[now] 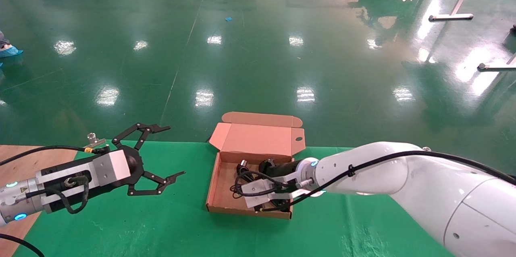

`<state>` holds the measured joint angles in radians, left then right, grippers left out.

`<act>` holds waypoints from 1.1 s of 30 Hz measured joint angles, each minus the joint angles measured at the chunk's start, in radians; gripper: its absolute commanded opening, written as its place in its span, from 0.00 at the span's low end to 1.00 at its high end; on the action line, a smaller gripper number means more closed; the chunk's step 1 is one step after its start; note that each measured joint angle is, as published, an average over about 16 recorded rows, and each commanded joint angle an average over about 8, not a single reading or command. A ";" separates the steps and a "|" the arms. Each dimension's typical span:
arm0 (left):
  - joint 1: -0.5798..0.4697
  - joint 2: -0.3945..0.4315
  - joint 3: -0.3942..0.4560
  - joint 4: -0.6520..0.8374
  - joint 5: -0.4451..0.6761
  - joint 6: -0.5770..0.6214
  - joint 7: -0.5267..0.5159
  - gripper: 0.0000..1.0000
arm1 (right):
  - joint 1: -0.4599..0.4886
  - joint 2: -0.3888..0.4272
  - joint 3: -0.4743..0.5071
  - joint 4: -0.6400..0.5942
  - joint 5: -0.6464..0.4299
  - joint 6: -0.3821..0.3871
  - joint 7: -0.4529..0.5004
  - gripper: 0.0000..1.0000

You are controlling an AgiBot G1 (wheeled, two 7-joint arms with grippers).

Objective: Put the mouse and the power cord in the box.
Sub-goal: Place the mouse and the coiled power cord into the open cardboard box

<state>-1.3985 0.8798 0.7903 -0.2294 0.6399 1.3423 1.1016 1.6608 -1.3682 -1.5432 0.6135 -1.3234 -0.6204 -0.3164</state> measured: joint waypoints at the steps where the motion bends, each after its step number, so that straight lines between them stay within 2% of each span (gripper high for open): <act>1: -0.001 0.000 0.000 0.002 0.000 0.001 0.001 1.00 | -0.001 0.000 0.001 0.001 0.002 0.001 0.000 0.93; 2: -0.001 0.001 0.000 0.003 0.000 0.002 0.001 1.00 | -0.002 0.000 0.002 0.002 0.003 0.003 0.000 1.00; 20: 0.001 -0.001 -0.004 -0.005 0.002 0.004 -0.010 1.00 | -0.008 0.007 0.011 0.010 0.009 0.001 0.003 1.00; 26: 0.016 -0.013 -0.027 -0.053 0.006 0.010 -0.068 1.00 | -0.030 0.036 0.059 0.035 0.031 -0.034 0.022 1.00; 33: 0.048 -0.039 -0.077 -0.157 0.015 0.025 -0.194 1.00 | -0.083 0.103 0.175 0.094 0.085 -0.115 0.068 1.00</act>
<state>-1.3508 0.8406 0.7132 -0.3862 0.6544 1.3671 0.9076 1.5777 -1.2654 -1.3684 0.7077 -1.2388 -0.7354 -0.2480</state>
